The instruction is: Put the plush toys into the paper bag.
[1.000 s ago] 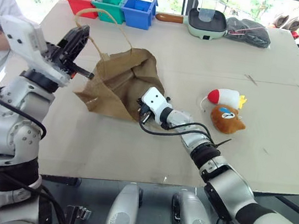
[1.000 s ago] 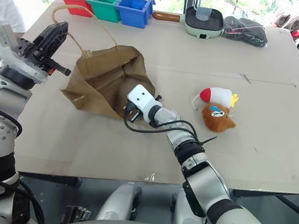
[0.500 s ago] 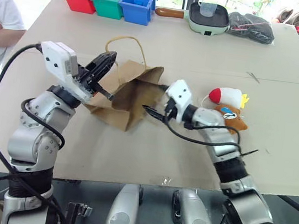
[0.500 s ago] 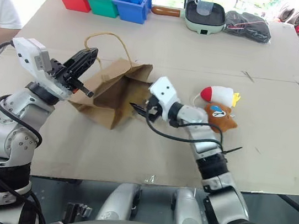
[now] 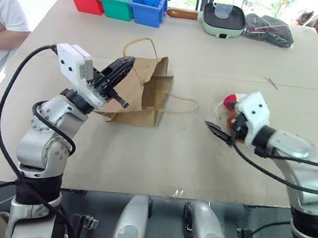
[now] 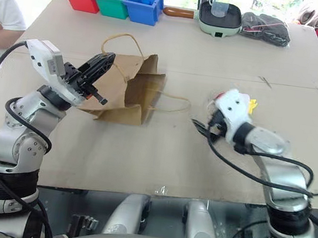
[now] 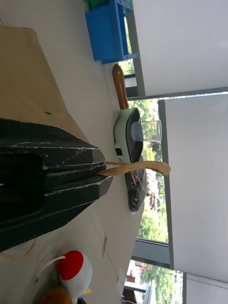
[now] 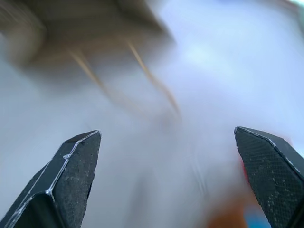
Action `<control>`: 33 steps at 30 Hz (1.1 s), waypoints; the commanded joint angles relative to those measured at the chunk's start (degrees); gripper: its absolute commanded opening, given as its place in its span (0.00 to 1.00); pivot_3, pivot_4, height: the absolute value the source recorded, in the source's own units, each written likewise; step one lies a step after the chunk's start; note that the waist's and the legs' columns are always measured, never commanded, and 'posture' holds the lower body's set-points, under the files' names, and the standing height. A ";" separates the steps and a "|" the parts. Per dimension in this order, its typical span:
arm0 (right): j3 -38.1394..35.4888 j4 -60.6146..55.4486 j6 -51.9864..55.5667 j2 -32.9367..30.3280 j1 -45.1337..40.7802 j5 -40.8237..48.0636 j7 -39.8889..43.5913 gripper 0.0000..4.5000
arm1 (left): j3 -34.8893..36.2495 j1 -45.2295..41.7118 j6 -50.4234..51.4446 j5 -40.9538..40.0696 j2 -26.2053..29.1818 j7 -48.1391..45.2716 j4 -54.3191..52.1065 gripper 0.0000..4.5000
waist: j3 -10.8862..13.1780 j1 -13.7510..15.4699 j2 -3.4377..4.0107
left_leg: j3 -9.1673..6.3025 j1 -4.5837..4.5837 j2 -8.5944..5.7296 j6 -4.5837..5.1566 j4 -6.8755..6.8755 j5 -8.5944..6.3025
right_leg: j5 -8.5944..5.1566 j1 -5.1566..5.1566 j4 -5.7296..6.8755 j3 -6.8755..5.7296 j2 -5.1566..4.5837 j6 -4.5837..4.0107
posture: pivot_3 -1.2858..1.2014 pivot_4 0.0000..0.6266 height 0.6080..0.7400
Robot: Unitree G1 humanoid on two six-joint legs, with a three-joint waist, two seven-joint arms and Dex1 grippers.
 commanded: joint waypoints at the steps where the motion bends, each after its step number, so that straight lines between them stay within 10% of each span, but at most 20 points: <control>1: 0.10 2.06 2.31 -1.38 0.42 -2.29 -3.73 0.97 | -0.46 -1.27 -0.90 -0.08 0.28 -1.24 -0.64 0.00 | 0.01 -0.30 -0.01 | 0.01 0.01 0.00 0.00 0.01 0.00 | 0.00 0.00 0.01 0.02 0.02 0.00 | 0.52 0.24 1.00; 6: 2.51 6.77 1.82 -2.83 1.17 -4.46 -6.03 0.82 | -0.70 -1.45 -0.87 -0.11 0.40 -1.87 -0.65 0.00 | 0.00 -0.35 -0.02 | 0.03 0.05 0.04 0.00 0.01 0.00 | 0.00 0.00 0.02 0.09 0.09 0.01 | 0.52 0.24 1.00; 14: -0.25 5.22 -7.62 -3.38 1.01 -2.94 -4.33 0.01 | -0.36 -1.42 0.15 -1.70 0.35 -2.93 -0.74 0.00 | -0.02 -0.17 -0.06 | 0.03 0.03 0.03 0.01 0.02 0.00 | 0.00 0.03 -0.04 0.07 0.06 0.02 | 0.52 0.24 1.00; 22: 10.43 11.51 -24.87 5.46 -14.69 -1.77 2.50 0.01 | -0.62 -2.00 2.42 -5.33 0.05 -4.07 -1.40 0.00 | 0.06 -0.81 -0.05 | 0.01 0.09 0.08 0.01 0.04 0.00 | 0.00 0.03 0.03 0.08 0.14 0.02 | 0.52 0.24 1.00; 33: 27.77 74.80 -73.68 26.63 -43.46 -19.83 2.91 0.01 | -2.20 -6.03 2.58 -5.61 0.08 -5.90 -0.16 0.00 | 0.14 -0.21 -0.11 | 0.04 -0.07 0.01 -0.08 0.05 0.05 | 0.03 0.02 -0.18 -0.05 -0.06 0.01 | 0.52 0.24 1.00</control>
